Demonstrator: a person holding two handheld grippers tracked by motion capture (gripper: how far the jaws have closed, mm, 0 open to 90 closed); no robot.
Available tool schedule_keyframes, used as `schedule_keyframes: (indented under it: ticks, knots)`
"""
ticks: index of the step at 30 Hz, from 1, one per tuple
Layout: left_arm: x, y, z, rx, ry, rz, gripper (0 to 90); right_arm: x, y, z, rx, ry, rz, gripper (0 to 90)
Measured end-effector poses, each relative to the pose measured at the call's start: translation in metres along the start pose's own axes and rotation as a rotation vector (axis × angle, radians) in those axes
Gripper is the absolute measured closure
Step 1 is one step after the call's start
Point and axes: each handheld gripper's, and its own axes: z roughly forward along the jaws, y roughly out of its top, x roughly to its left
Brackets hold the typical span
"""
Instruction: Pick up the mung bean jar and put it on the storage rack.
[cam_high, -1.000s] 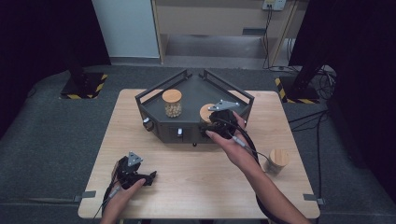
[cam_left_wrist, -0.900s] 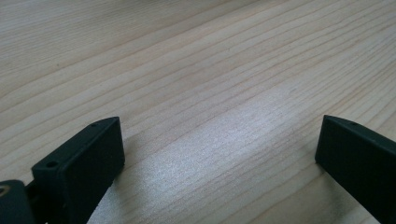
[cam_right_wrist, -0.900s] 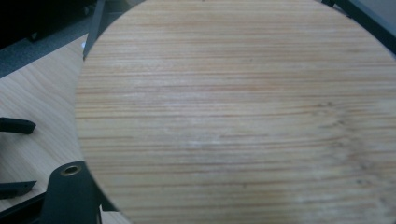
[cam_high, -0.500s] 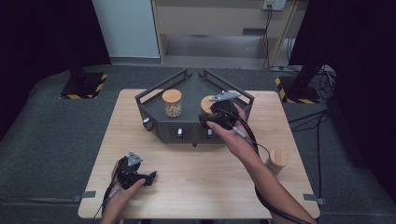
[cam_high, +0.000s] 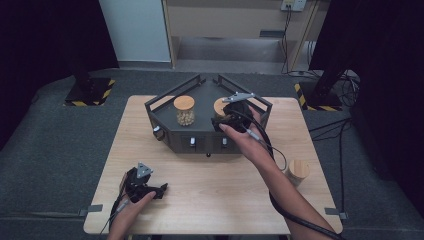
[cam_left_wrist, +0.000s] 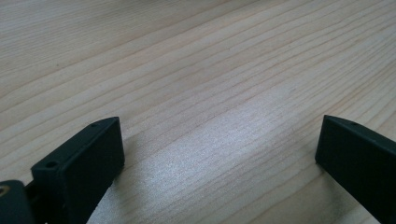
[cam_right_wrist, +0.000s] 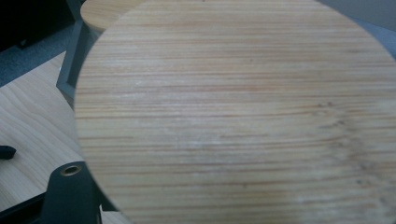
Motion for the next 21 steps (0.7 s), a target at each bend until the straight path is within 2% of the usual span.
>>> schedule_keyframes:
  ticks: [17,21]
  knots:
    - [0.000,0.000,0.000,0.000,-0.001,0.000,0.0,-0.006,0.015,0.017,0.003,0.003,0.001,25.3]
    - [0.000,0.000,0.000,0.000,-0.001,0.000,0.0,-0.008,0.018,0.021,0.001,0.009,0.020,25.3]
